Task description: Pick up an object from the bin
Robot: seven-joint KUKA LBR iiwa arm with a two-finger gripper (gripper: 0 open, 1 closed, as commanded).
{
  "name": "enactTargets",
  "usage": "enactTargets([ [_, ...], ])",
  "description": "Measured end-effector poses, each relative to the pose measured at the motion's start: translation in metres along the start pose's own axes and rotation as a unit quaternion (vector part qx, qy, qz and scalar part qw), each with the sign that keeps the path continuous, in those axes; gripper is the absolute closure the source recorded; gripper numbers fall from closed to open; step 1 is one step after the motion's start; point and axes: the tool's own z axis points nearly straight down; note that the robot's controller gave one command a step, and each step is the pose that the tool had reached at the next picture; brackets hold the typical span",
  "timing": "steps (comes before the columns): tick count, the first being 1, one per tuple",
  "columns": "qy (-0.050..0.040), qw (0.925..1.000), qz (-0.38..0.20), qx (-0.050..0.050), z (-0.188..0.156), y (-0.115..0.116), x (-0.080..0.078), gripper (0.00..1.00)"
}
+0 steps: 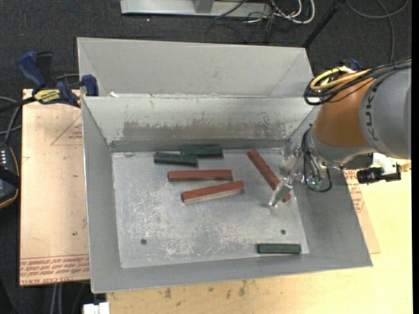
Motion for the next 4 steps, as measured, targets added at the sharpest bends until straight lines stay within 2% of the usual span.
enactTargets([
  [1,-0.0015,0.9963,0.086,-0.001,0.012,-0.006,-0.018,1.00],
  [3,-0.0012,0.9963,0.086,-0.001,0.009,-0.006,-0.018,1.00],
  [4,0.0022,0.9963,0.086,0.001,-0.004,-0.007,-0.015,1.00],
])
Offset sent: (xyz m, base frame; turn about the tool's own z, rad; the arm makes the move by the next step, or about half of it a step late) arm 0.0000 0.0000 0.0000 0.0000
